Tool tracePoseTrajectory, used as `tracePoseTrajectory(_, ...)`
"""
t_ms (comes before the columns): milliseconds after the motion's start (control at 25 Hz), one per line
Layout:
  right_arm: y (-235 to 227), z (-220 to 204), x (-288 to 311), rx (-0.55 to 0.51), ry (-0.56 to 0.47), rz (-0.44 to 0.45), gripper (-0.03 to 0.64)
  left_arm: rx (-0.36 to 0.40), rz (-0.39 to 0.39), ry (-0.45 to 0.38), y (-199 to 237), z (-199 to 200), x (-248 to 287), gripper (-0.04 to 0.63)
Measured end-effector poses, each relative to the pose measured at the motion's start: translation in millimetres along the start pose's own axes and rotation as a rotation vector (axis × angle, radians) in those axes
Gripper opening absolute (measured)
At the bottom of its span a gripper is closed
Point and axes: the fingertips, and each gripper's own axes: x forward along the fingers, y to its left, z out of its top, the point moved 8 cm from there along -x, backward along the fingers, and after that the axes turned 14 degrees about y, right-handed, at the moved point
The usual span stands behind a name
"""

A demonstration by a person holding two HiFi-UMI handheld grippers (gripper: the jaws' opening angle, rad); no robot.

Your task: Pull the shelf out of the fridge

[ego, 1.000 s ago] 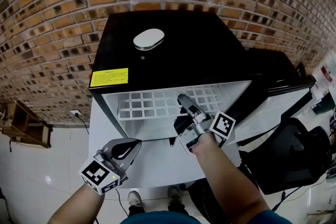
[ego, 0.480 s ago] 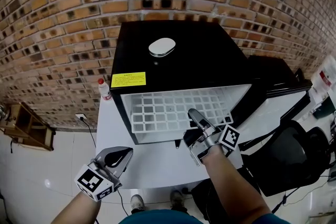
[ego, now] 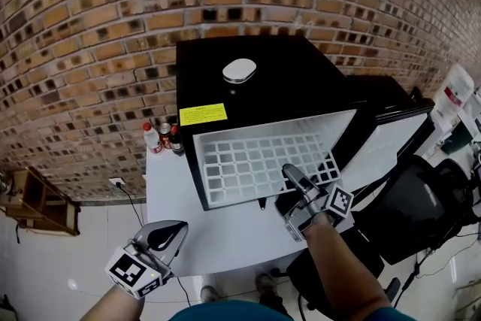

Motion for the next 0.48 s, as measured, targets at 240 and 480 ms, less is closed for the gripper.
tracePoseTrajectory(240, 2.7, -17.3, -13.6, 0.001, -0.037, -0.016, 0.039, 0.028, -0.05, 0.015, 0.4, -4.1, -14.3, -0.018)
tracePoseTrajectory(480, 13.9, -29.2, -26.0, -0.027, -0.008, 0.003, 0.026, 0.025, -0.031, -0.008, -23.7, 7.0, -4.5, -0.018)
